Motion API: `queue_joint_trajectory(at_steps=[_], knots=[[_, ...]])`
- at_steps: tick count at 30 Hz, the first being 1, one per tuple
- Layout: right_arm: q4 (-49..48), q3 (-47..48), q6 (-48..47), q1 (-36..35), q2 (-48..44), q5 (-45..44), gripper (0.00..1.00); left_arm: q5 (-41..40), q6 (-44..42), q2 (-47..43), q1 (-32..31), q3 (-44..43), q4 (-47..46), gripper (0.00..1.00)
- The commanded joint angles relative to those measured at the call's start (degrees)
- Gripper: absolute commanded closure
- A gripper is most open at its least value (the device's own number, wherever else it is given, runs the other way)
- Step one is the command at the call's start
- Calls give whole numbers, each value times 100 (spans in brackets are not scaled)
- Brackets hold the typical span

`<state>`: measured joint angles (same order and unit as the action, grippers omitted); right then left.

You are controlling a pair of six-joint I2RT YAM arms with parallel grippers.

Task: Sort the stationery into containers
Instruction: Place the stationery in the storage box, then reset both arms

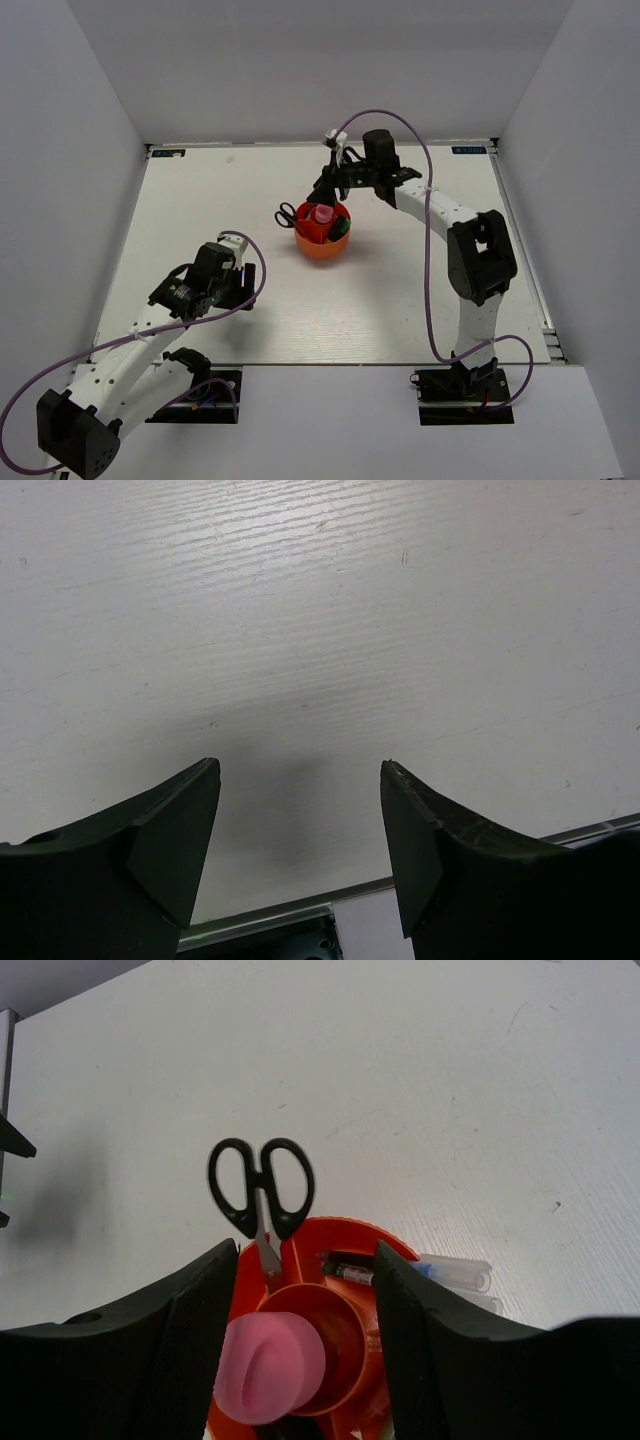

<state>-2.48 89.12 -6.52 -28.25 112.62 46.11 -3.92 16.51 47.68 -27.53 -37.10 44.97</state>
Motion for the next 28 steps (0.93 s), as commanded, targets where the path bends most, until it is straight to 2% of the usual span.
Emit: queue_joint_trajectory(at_steps=[1, 7, 9, 10, 11, 12, 13, 14, 15, 16, 17, 18, 19, 20, 21, 22, 23, 24, 25, 26, 28], knots=[[134, -35, -200, 4, -231, -67, 40, -56, -43, -39, 19, -8, -15, 24], [213, -106, -157, 4, -407, -67, 36, -126, -34, -48, 11, 10, -6, 24], [230, -1, 18, 21, -530, -171, 41, -144, -34, -48, 11, 10, -6, 24], [222, 139, 72, 39, -609, -233, 47, -144, -25, -40, 19, 10, -6, 27], [848, 410, 168, 56, -688, -512, 74, -135, -34, -22, 11, 1, -23, 29], [1133, 604, 326, 56, -732, -1072, 90, -118, -43, -22, 11, 19, -23, 34], [1919, 1059, 353, 56, -724, -1678, 100, -117, -52, -39, 19, 19, -41, 60], [3014, 1873, 171, 56, -671, -1928, 100, -117, -60, -40, 19, 45, -58, 82], [4148, 2351, 82, 74, -323, -2191, 100, -109, -52, -48, 19, 28, -67, 97], [4594, 3078, 46, 91, -215, -2820, 100, -100, -43, -74, 19, 45, -76, 100], [4929, 3198, -41, 118, -205, -2905, 83, -91, -52, -83, 19, 63, -94, 100], [5289, 3051, -68, 222, -553, -2958, 54, -39, -43, -118, 11, 63, -111, 100], [5371, 2641, -68, 250, -722, -3289, 48, -21, -52, -110, 11, 80, -146, 81], [5416, 2132, -147, 276, -1089, -3362, 35, -12, -52, -171, 11, 80, -173, 55], [5312, 1883, -121, 267, -1284, -3667, 11, -47, -34, -163, 19, 80, -182, 29], [5232, 1376, -69, 267, -1913, -4018, 9, -38, -43, -171, 11, 98, -208, 17], [4988, 840, -51, 293, -2136, -4265, 9, -38, -52, -206, 19, 107, -260, 3], [4585, 200, -112, 329, -2382, -4320, 9, -64, -52, -224, 28, 115, -296, 0], [4311, -155, -77, 303, -3168, -4416, 9, -65, -52, -242, 37, 124, -287, 0], [3926, -759, -129, 294, -3402, -4818, 9, -65, -86, -277, 37, 133, -400, 0], [3695, -1326, -60, 320, -4059, -5039, 9, -73, -122, -321, 55, 142, -410, 0]])
